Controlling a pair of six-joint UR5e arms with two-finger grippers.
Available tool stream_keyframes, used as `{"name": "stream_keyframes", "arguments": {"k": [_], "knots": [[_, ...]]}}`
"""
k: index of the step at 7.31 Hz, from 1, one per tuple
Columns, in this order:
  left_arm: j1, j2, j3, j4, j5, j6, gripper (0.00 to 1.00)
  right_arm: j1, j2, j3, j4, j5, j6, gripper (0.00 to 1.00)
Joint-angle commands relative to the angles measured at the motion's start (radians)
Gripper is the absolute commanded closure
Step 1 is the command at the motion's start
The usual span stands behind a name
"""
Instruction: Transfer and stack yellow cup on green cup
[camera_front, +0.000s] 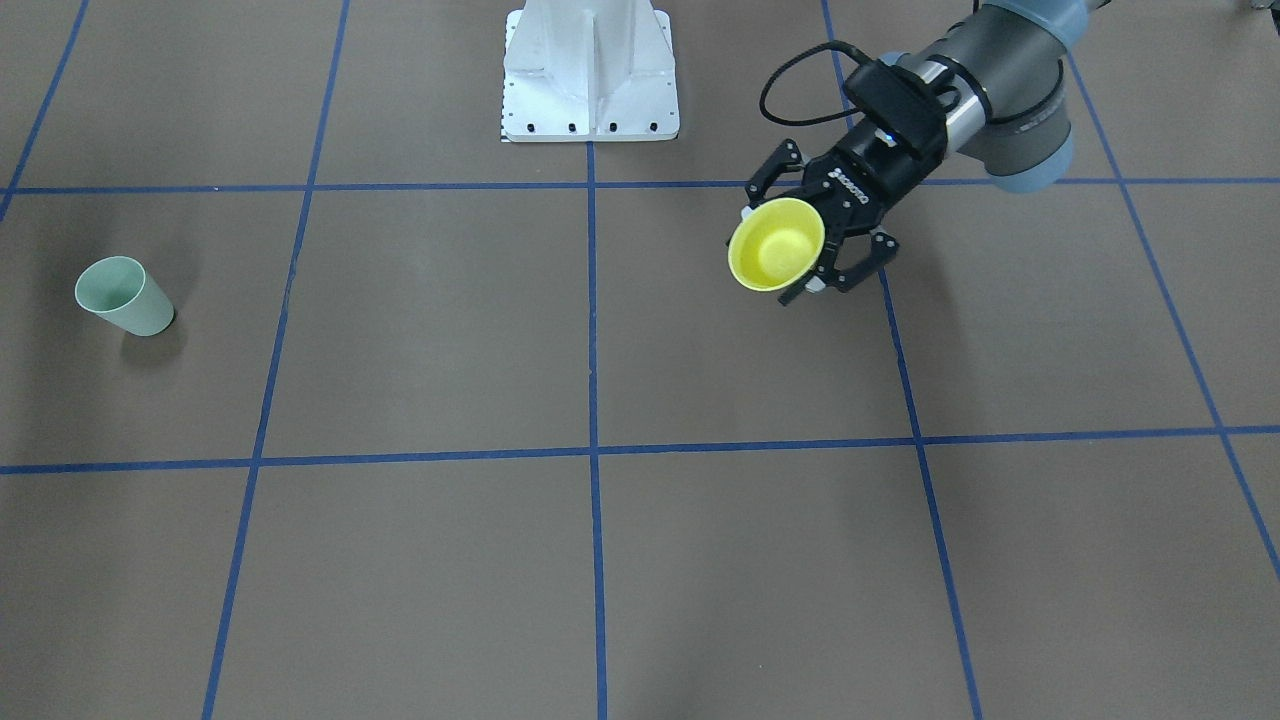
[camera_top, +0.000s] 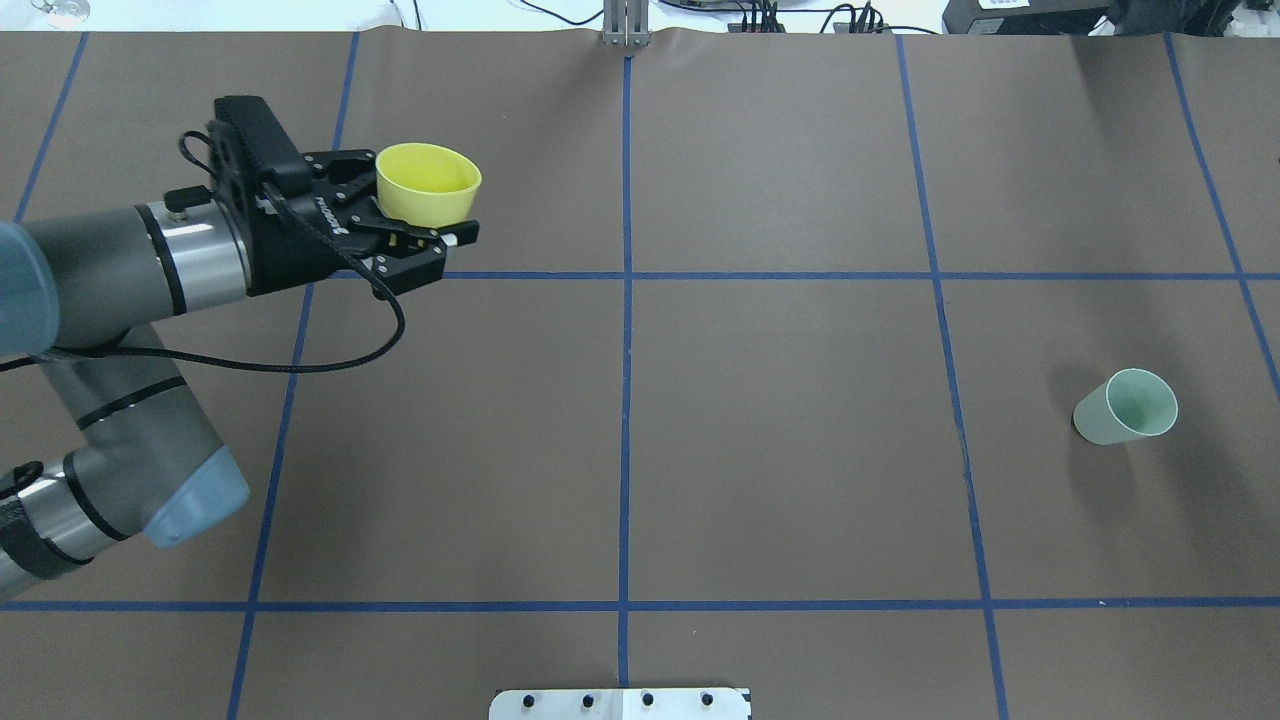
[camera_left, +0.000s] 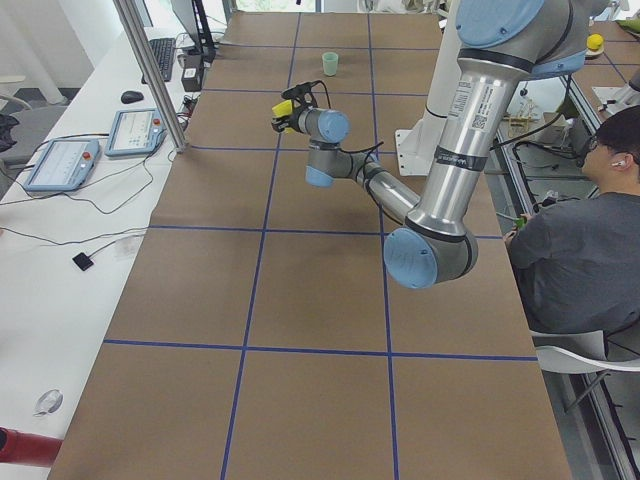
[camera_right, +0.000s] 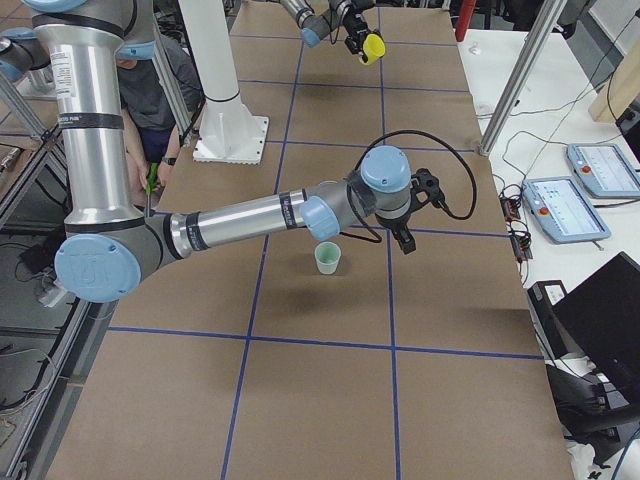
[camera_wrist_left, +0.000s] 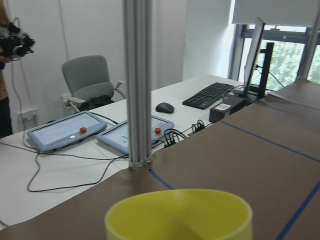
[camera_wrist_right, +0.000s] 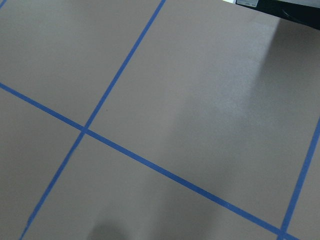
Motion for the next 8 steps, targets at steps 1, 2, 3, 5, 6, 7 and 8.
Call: {"name": "stream_keyframes", "arguments": {"k": [1,2,3,5,6,7,8], "knots": [[0.076,-0.119,0.024,0.04,-0.211,0.019,1.0,-0.073,0.116,0.021,0.0,0.076,0.221,0.0],[0.073,-0.143,0.023,0.055,-0.259,0.133,1.0,-0.128,0.191,0.025,-0.003,0.077,0.35,0.0],[0.073,-0.147,0.017,0.051,-0.267,0.3,1.0,-0.184,0.273,0.025,-0.003,0.075,0.492,0.0],[0.081,-0.204,0.023,0.043,-0.27,0.357,1.0,-0.29,0.394,0.044,-0.002,0.072,0.723,0.0],[0.079,-0.213,0.023,0.033,-0.266,0.358,1.0,-0.345,0.431,0.081,-0.003,0.069,0.807,0.0],[0.079,-0.218,0.024,-0.002,-0.258,0.354,1.0,-0.41,0.472,0.115,0.001,0.06,0.952,0.0],[0.076,-0.218,0.024,-0.015,-0.234,0.351,1.0,-0.476,0.497,0.171,0.003,-0.001,1.087,0.0]]}}
